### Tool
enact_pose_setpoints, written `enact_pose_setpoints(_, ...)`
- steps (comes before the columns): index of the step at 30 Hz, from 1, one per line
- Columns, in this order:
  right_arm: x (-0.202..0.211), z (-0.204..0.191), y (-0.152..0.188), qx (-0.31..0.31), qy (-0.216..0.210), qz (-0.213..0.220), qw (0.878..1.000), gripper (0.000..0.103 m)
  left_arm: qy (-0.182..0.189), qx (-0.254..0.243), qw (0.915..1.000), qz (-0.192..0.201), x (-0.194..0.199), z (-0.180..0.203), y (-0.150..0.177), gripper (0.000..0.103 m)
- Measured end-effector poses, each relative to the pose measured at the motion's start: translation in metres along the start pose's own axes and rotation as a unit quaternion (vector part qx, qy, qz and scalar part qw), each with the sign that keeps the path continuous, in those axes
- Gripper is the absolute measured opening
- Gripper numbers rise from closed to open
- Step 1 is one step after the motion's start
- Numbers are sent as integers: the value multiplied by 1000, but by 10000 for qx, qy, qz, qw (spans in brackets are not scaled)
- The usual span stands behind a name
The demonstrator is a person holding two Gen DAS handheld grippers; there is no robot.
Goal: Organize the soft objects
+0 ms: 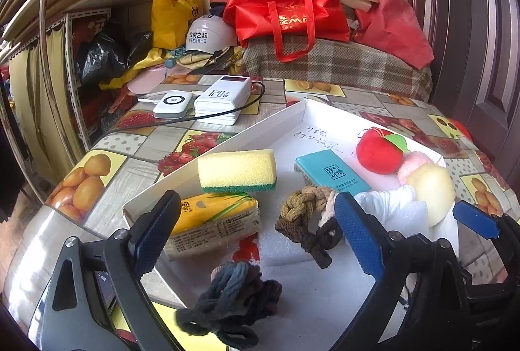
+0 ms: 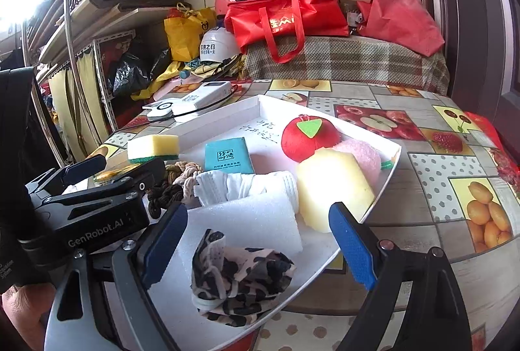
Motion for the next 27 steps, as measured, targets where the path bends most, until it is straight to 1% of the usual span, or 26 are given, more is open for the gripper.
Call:
enact_pose_setpoints(1, 1, -1, 0, 31, 9, 29, 10000, 89, -12, 33, 10000, 12, 0, -1, 0, 103)
enact_pose_setpoints(4, 4, -5, -1, 126, 22, 148, 9998, 89, -38, 56, 9999, 114, 5, -3, -1, 103)
enact_pose_setpoints(7, 11, -9, 0, 228, 64, 334, 9992, 89, -94, 73, 9994, 322, 13, -4, -1, 103)
enact_pose_setpoints(10, 21, -12, 1, 341, 203, 555, 9977, 89, -125, 55, 9982, 585, 24, -4, -1, 103)
enact_pose_setpoints(13, 31, -12, 3, 392, 450, 759, 9953, 89, -83, -14, 9973, 733, 34, -1, 1, 103)
enact_pose_setpoints(15, 37, -11, 6, 406, 443, 781, 9951, 89, 11, -12, 9973, 741, 41, 1, 4, 103)
enact_pose_setpoints(18, 42, -7, 13, 434, 453, 632, 9960, 89, 180, 44, 9978, 640, 50, 4, 13, 103)
enact_pose_setpoints(23, 65, 5, 20, 319, 370, 854, 9951, 89, 473, 11, 9978, 458, 68, 16, 29, 103)
enact_pose_setpoints(25, 74, 11, 23, 238, 368, 949, 9945, 89, 524, -80, 9976, 444, 76, 24, 33, 103)
enact_pose_setpoints(27, 80, 16, 27, 207, 416, 931, 9946, 89, 540, -207, 9973, 463, 83, 31, 36, 103)
Point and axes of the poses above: each gripper's, at about its wrist camera, not at the fingertips, and x roughly against the way its jaws point, z to its right, y to its underside, the point moved 4 cm from there along -x, roughly the way its jaws point, and after that the axes turned 4 degrees about -x, right-handed, at the moved point
